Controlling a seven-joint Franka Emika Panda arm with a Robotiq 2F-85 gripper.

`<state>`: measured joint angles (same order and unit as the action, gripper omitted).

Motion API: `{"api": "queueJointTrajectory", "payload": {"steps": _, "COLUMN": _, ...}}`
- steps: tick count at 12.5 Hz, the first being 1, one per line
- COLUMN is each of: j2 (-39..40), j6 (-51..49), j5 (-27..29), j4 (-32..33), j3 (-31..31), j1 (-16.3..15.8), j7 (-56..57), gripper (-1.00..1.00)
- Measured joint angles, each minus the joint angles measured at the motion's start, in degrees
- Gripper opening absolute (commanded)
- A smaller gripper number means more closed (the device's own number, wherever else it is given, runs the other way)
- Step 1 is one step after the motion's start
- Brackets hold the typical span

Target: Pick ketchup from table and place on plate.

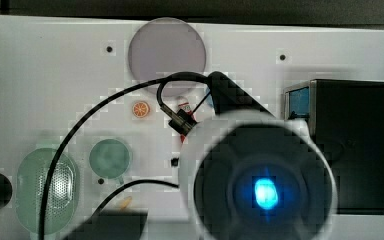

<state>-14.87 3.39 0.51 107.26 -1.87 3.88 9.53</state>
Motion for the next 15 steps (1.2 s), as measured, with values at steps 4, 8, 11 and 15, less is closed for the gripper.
{"api": "queueJointTrajectory", "payload": {"steps": 4, "j2": 8.4, "j6": 7.3, "j5": -0.1, "j4": 5.9, "j3": -0.8, "j1": 0.1, "j7": 13.5, "gripper": 1.0}}
{"api": "queueJointTrajectory", "payload": {"steps": 8, "j2": 15.6, "j6": 13.5, "j5": 0.6, "j4": 11.8, "j3": -0.3, "j1": -0.1, "j7": 30.2, "gripper": 1.0}}
{"api": "queueJointTrajectory", "payload": {"steps": 11, "j2": 18.7, "j6": 19.6, "j5": 0.6, "j4": 14.4, "j3": -0.2, "j1": 0.3, "j7": 40.4, "gripper": 1.0}}
{"api": "queueJointTrajectory", "payload": {"steps": 15, "j2": 19.0, "j6": 28.4, "j5": 0.1, "j4": 18.6, "j3": -0.6, "j1": 0.1, "j7": 46.7, "gripper": 1.0}}
